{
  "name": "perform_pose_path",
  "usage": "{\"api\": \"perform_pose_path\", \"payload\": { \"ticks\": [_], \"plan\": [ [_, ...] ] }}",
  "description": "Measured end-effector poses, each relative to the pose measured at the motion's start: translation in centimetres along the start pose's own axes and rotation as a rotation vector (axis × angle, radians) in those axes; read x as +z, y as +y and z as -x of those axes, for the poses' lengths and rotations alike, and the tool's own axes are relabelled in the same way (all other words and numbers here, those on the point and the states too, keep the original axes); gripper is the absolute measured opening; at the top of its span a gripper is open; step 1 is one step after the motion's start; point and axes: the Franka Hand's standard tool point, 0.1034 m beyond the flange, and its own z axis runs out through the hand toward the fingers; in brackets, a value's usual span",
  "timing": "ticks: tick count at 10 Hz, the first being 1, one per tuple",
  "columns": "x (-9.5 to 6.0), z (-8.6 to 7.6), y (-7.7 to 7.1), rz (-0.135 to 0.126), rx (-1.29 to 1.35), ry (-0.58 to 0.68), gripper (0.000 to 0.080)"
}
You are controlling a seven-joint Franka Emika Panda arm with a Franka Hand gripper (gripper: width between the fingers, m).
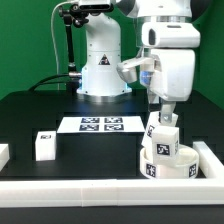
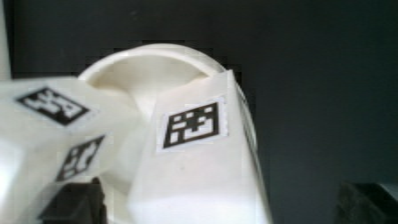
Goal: Assemble stool
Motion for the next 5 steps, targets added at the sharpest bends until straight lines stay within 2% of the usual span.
{"api": "perform_pose_path", "payload": {
  "ticks": [2, 4, 5],
  "plan": [
    [0.31, -0.17, -0.05, 0.001, -0.173, -0.028, 0.0649],
    [0.34, 0.34, -0.06, -0.001, -0.189, -0.032, 0.0649],
    [0.32, 0.50, -0.04, -0.002, -0.183, -0.032, 0.0534]
  ]
}}
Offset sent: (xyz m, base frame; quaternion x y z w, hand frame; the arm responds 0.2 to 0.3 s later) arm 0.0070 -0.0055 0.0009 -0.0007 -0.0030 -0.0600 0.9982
